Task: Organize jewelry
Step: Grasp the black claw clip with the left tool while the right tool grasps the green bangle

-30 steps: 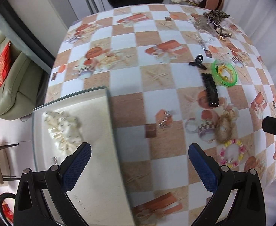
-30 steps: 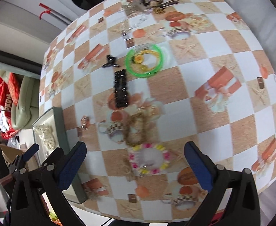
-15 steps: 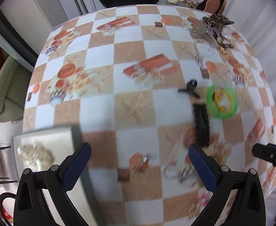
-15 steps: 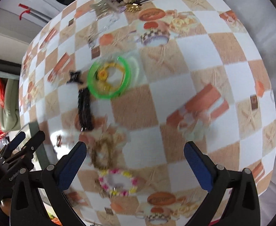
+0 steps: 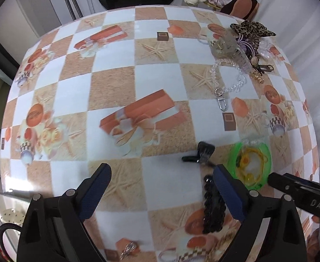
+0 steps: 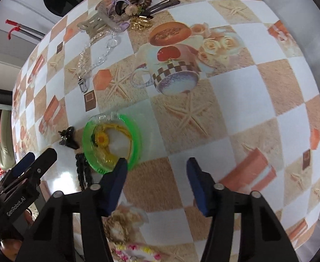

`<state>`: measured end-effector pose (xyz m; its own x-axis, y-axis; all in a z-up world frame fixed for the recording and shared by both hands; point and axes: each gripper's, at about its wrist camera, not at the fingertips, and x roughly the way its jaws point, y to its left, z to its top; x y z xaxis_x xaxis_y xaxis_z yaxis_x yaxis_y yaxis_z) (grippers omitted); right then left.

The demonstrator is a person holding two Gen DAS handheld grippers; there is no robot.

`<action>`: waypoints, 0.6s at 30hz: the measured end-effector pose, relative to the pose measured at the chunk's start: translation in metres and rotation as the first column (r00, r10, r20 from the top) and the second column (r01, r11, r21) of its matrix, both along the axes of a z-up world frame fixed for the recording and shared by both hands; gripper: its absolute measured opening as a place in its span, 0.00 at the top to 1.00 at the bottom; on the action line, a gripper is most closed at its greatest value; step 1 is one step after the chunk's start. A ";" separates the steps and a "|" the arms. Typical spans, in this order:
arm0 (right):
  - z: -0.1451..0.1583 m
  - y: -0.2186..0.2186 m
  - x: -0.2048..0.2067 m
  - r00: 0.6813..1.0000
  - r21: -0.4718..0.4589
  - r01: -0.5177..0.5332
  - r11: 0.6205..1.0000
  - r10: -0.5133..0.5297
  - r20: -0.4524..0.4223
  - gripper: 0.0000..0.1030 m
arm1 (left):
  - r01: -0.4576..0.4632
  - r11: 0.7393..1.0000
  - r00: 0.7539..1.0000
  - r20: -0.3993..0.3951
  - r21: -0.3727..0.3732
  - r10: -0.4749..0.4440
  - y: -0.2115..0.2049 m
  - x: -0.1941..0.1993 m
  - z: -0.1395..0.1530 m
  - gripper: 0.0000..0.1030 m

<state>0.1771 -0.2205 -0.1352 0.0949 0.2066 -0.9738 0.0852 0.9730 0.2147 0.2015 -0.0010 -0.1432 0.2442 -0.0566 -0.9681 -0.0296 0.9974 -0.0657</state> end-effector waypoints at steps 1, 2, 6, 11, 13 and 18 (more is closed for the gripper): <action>-0.003 0.001 0.001 1.000 0.005 -0.003 1.000 0.003 -0.003 0.46 | 0.004 1.000 1.000 -0.002 -0.003 -0.004 -0.002 0.003 -0.003 0.05; -0.002 0.003 0.003 1.000 0.000 -0.006 1.000 0.006 0.008 0.47 | 0.007 1.000 1.000 -0.003 -0.004 -0.007 -0.004 0.004 -0.004 0.05; -0.002 0.012 0.005 0.999 -0.022 -0.040 0.999 0.041 0.024 0.55 | 0.022 0.999 0.999 -0.038 0.035 -0.021 -0.011 0.010 -0.012 0.05; -0.002 0.023 0.013 0.996 -0.021 -0.076 0.997 0.077 0.034 0.73 | 0.062 0.996 0.996 -0.070 0.066 -0.057 -0.024 0.017 -0.027 0.21; -0.002 0.031 0.014 0.994 -0.030 -0.103 0.994 0.105 0.044 0.85 | 0.075 0.994 0.996 -0.063 0.081 -0.070 -0.028 0.018 -0.027 0.23; 0.001 0.041 0.014 0.991 -0.018 -0.120 0.993 0.121 0.065 0.93 | 0.097 0.991 0.995 -0.043 0.096 -0.094 -0.033 0.020 -0.026 0.44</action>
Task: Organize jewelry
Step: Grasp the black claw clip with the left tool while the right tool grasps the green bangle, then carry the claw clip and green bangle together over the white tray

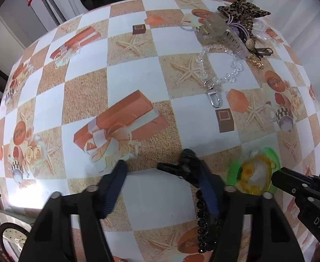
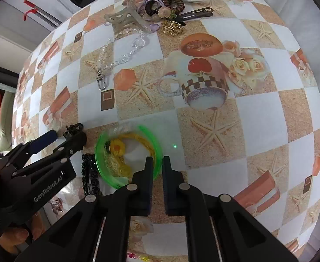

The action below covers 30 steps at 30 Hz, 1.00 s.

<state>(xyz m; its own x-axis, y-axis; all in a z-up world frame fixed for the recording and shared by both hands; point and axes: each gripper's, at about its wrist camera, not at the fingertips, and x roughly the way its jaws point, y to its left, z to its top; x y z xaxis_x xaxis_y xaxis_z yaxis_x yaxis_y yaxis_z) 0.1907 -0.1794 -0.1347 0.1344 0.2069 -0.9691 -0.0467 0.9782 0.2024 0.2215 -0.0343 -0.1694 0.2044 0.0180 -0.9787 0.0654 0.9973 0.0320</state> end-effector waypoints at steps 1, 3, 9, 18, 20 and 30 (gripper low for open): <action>0.001 -0.002 0.000 1.000 0.019 0.008 1.000 -0.008 0.000 0.94 | 0.004 1.000 1.000 0.004 -0.002 -0.004 0.000 0.000 0.001 0.56; 0.003 -0.006 0.002 1.000 0.046 0.023 0.999 -0.024 0.003 0.94 | -0.001 0.998 1.000 0.028 -0.055 0.002 0.000 0.001 0.002 0.61; 0.012 -0.024 -0.006 0.999 0.115 0.045 0.992 -0.048 0.020 0.94 | 0.002 0.996 0.999 0.053 -0.090 0.003 0.007 -0.006 0.022 0.61; 0.028 -0.037 -0.022 0.997 0.148 0.063 0.987 -0.068 0.025 0.94 | 0.007 0.992 0.994 0.109 -0.127 0.007 0.013 -0.036 0.050 0.61; 0.029 -0.038 -0.026 0.997 0.150 0.067 0.986 -0.071 0.022 0.94 | 0.006 0.991 0.994 0.111 -0.133 0.009 0.015 -0.047 0.055 0.61; 0.041 -0.041 -0.059 0.998 0.148 0.064 0.987 -0.065 0.007 0.94 | 0.004 0.990 0.996 0.090 -0.139 0.009 0.025 -0.105 0.067 0.61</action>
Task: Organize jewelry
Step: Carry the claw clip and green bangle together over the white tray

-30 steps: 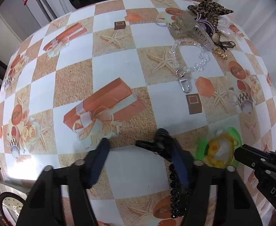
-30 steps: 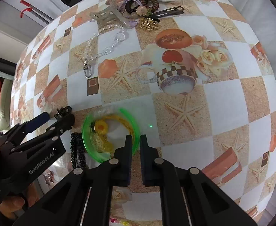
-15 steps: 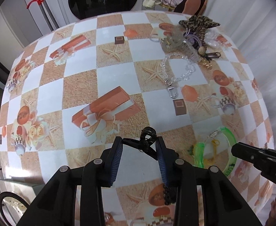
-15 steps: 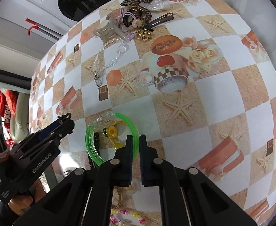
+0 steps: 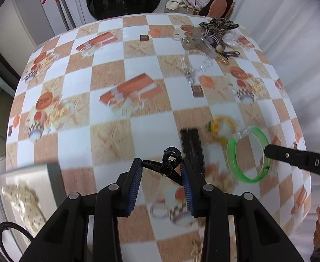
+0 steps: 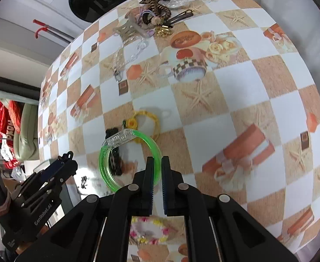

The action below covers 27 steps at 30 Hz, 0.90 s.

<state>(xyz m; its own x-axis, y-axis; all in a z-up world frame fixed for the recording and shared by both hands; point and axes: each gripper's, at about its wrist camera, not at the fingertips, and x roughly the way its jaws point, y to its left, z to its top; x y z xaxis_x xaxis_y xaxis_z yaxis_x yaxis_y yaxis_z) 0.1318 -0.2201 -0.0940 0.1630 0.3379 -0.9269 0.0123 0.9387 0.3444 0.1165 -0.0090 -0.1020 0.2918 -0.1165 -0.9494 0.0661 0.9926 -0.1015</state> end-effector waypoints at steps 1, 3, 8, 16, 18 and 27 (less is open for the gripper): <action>0.001 0.001 -0.003 1.000 -0.001 -0.003 1.000 0.003 -0.002 0.94 | -0.002 1.000 1.000 0.001 0.000 0.002 0.002 -0.007 0.002 0.61; 0.002 0.003 -0.011 1.000 -0.003 -0.010 1.000 0.010 -0.007 0.94 | -0.007 1.000 1.000 -0.001 -0.003 0.007 0.006 -0.016 0.005 0.61; 0.007 0.013 -0.029 0.999 -0.007 -0.030 1.000 0.030 -0.014 0.94 | -0.036 0.999 0.999 -0.003 -0.009 0.036 0.023 -0.046 0.014 0.61; 0.019 0.039 -0.054 0.996 -0.008 -0.089 0.996 0.089 -0.012 0.93 | -0.068 0.998 0.998 -0.013 -0.016 0.068 0.048 -0.089 0.024 0.61; 0.022 0.048 -0.059 0.994 -0.009 -0.110 0.994 0.109 -0.012 0.93 | -0.086 0.996 0.996 -0.014 -0.025 0.085 0.055 -0.101 0.026 0.61; 0.037 0.107 -0.077 0.969 -0.010 -0.247 0.969 0.247 0.000 0.94 | -0.186 0.982 0.983 -0.004 -0.024 0.186 0.095 -0.142 0.034 0.61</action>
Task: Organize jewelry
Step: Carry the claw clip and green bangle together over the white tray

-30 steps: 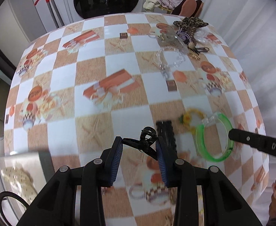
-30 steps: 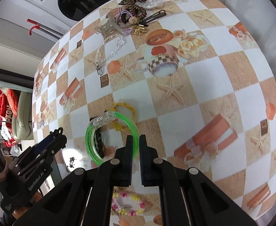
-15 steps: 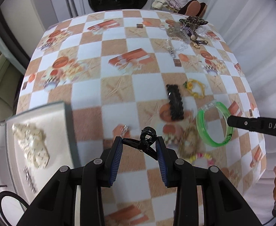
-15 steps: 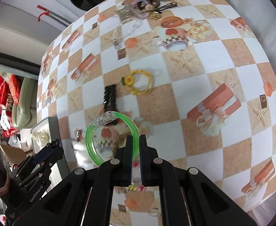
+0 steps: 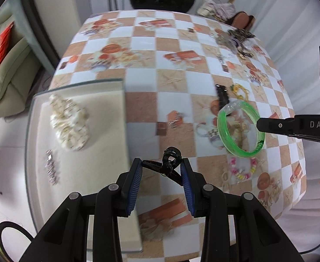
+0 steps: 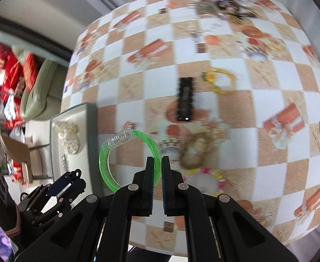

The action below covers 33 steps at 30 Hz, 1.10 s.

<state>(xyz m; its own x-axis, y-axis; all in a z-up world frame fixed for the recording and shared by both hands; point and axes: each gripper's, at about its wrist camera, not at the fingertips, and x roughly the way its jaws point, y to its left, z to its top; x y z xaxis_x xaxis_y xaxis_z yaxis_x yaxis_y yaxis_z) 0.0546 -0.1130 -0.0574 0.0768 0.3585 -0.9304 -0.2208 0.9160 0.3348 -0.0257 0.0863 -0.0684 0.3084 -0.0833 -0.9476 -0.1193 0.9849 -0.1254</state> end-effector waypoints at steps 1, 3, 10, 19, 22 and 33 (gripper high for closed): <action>0.002 0.010 -0.002 1.000 0.002 -0.023 1.000 0.023 0.003 0.93 | -0.020 1.000 1.000 0.003 0.001 0.020 0.008 -0.005 0.001 0.61; 0.005 0.028 -0.004 0.998 0.004 -0.061 0.998 0.061 0.009 0.93 | -0.050 0.999 0.999 0.005 0.005 0.050 0.020 -0.013 0.001 0.61; 0.008 0.103 -0.016 0.974 0.000 -0.223 0.975 0.223 0.024 0.94 | -0.197 0.980 0.980 0.013 0.020 0.197 0.075 -0.046 -0.001 0.61; -0.023 0.202 -0.046 0.906 -0.027 -0.424 0.905 0.424 -0.016 0.94 | -0.344 0.938 0.938 -0.032 0.044 0.345 0.134 -0.084 -0.029 0.61; -0.041 0.225 -0.056 0.885 -0.042 -0.465 0.885 0.463 -0.046 0.94 | -0.372 0.926 0.926 -0.048 0.058 0.375 0.146 -0.092 -0.040 0.61; -0.090 0.269 -0.061 0.859 -0.112 -0.509 0.853 0.498 -0.117 0.94 | -0.403 0.911 0.910 -0.068 0.086 0.409 0.167 -0.089 -0.069 0.61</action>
